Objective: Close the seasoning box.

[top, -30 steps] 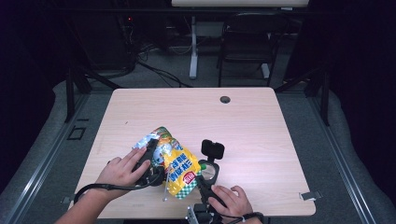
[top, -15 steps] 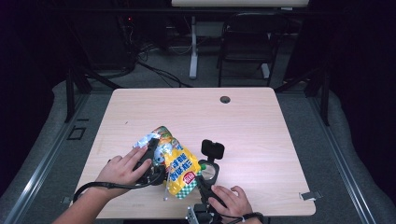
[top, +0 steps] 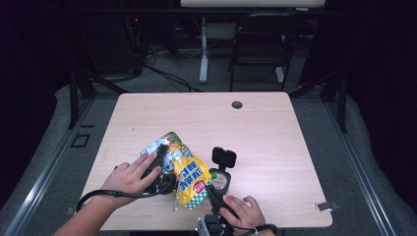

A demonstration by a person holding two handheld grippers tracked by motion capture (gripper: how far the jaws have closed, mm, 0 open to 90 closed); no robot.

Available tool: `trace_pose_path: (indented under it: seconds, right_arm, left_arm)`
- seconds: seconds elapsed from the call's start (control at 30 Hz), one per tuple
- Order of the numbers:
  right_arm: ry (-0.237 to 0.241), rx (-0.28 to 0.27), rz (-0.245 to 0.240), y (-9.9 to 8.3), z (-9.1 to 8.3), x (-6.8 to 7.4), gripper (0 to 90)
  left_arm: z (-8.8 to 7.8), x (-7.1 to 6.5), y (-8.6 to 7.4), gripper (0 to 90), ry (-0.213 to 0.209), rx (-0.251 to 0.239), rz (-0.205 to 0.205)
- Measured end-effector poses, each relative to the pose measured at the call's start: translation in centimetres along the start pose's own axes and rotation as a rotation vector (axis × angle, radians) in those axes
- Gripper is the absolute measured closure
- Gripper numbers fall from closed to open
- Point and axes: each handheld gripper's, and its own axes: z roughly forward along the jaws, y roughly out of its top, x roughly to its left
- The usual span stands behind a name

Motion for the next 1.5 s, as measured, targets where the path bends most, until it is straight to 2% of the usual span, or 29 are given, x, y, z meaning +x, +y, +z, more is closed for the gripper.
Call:
trace_pose_path:
  seconds: [0.1, 0.13, 0.17, 0.2, 0.27, 0.6, 0.7, 0.87, 1.0, 1.03, 1.07, 1.13, 1.5]
  right_arm:
    - [-0.001, -0.001, 0.003, 0.0, 0.0, 0.0, 90.0]
    - [0.001, 0.014, 0.007, 0.0, -0.1, 0.0, 90.0]
    - [0.000, 0.012, 0.010, 0.0, -0.1, 0.0, 90.0]
    - [0.000, 0.014, 0.011, 0.0, -0.1, 0.0, 90.0]
    - [-0.001, 0.007, 0.019, 0.0, -0.1, 0.0, 90.0]
    - [-0.003, -0.002, 0.062, -0.1, -0.2, -0.2, 90.0]
    - [-0.002, -0.001, 0.062, -0.1, -0.3, -0.2, 90.0]
    - [0.008, -0.015, 0.115, -0.2, -0.2, -0.2, 90.0]
    - [0.009, -0.013, 0.116, -0.3, -0.3, -0.2, 90.0]
    - [0.009, -0.018, 0.113, -0.3, -0.2, -0.2, 90.0]
    - [0.011, -0.016, 0.112, -0.3, -0.2, -0.1, 90.0]
    - [0.015, -0.011, 0.113, -0.3, -0.2, -0.1, 90.0]
    - [0.021, -0.022, 0.135, -0.4, -0.1, 0.0, 90.0]
  left_arm:
    - [0.0, 0.1, 0.0, 58.5, 0.002, 0.002, 0.009]
    - [0.0, 0.2, 0.1, 58.6, 0.001, 0.003, 0.013]
    - [0.0, 0.2, 0.1, 58.6, 0.017, -0.005, 0.013]
    - [-0.1, 0.3, 0.1, 58.5, 0.001, 0.004, 0.016]
    - [-0.1, 0.4, 0.1, 58.6, -0.004, 0.005, 0.018]
    - [-0.2, 1.1, 0.4, 59.8, -0.003, 0.005, 0.046]
    - [-0.3, 1.4, 0.4, 60.5, -0.003, 0.001, 0.057]
    - [-0.4, 1.9, 0.7, 63.6, -0.011, 0.002, 0.070]
    - [-0.3, 2.0, 0.9, 64.2, -0.007, 0.001, 0.083]
    - [-0.3, 2.1, 0.9, 64.3, -0.004, 0.001, 0.102]
    - [-0.3, 2.0, 0.9, 64.3, -0.013, 0.007, 0.095]
    - [-0.3, 2.2, 1.0, 64.4, -0.011, 0.004, 0.112]
    - [-0.4, 2.4, 1.1, 64.6, -0.028, 0.009, 0.118]
